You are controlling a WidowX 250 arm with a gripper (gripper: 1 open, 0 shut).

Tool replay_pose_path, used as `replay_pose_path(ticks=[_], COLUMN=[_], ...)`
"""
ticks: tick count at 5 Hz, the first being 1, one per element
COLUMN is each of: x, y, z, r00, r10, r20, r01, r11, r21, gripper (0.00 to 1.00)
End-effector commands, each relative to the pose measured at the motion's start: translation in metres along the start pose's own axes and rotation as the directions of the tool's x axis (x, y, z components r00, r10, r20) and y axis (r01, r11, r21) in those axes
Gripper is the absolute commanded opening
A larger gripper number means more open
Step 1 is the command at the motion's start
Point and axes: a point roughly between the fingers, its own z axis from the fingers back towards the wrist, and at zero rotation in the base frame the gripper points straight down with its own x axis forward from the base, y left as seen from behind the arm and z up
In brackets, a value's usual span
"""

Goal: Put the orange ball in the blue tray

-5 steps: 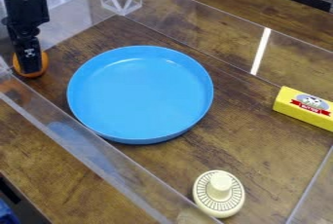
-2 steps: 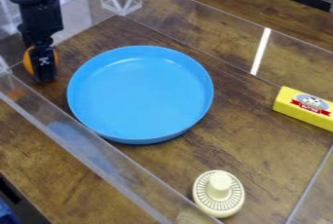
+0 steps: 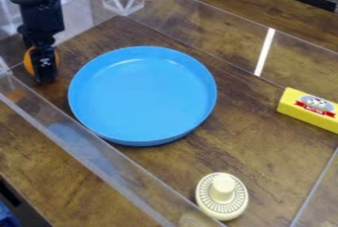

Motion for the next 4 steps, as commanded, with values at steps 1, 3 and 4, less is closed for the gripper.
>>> replay_pose_path(ticks=[1,3,4], x=[0.005,0.018,0.028], y=[0.008,0.011,0.010], z=[0.019,0.047,0.070], r00=[1.000,1.000,0.999], r10=[-0.006,-0.017,-0.029], r20=[0.014,0.019,0.027], r01=[0.006,0.015,0.027], r11=[0.999,0.998,0.996], r21=[0.035,0.063,0.087], gripper=[0.00,0.00,0.00])
